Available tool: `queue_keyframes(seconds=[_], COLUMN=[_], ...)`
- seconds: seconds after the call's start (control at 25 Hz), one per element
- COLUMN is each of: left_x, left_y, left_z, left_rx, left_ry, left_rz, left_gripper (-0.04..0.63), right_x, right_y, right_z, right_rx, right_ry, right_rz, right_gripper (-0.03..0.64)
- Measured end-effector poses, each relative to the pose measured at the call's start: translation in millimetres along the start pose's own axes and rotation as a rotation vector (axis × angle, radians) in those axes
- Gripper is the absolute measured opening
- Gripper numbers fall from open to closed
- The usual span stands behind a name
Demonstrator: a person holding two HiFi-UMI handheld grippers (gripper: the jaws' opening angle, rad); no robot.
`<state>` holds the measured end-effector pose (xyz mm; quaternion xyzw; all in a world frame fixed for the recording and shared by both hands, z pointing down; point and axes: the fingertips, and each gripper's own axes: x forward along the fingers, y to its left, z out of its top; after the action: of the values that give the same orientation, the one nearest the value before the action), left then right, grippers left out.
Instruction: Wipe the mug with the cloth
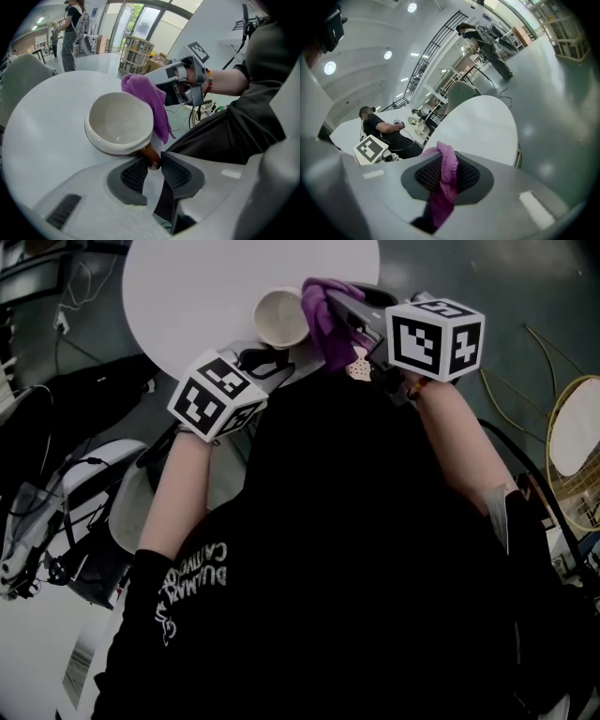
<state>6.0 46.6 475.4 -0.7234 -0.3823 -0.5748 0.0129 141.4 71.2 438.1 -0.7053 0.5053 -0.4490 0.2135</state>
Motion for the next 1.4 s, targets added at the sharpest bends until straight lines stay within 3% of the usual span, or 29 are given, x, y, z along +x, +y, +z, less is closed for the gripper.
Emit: queue_keyframes(seconds=[0.64, 0.92, 1.4], left_x=[-11, -26, -27], left_y=[0, -2, 4], left_z=[-9, -11, -1], left_rx=[0.159, 0.213, 0.277], left_ry=[0.079, 0.068, -0.004], left_rz=[-0.187, -0.234, -0.314], left_gripper=[0.086, 0.083, 0.080], right_x=[3, 14, 44], right_y=[3, 16, 17], right_z=[3, 13, 26], right_rx=[-0.053, -0.099, -0.271], right_ry=[0.082, 0.155, 0.285], right_rz=[-0.246, -0.323, -0.423], right_gripper=[0.060, 0.060, 0.058])
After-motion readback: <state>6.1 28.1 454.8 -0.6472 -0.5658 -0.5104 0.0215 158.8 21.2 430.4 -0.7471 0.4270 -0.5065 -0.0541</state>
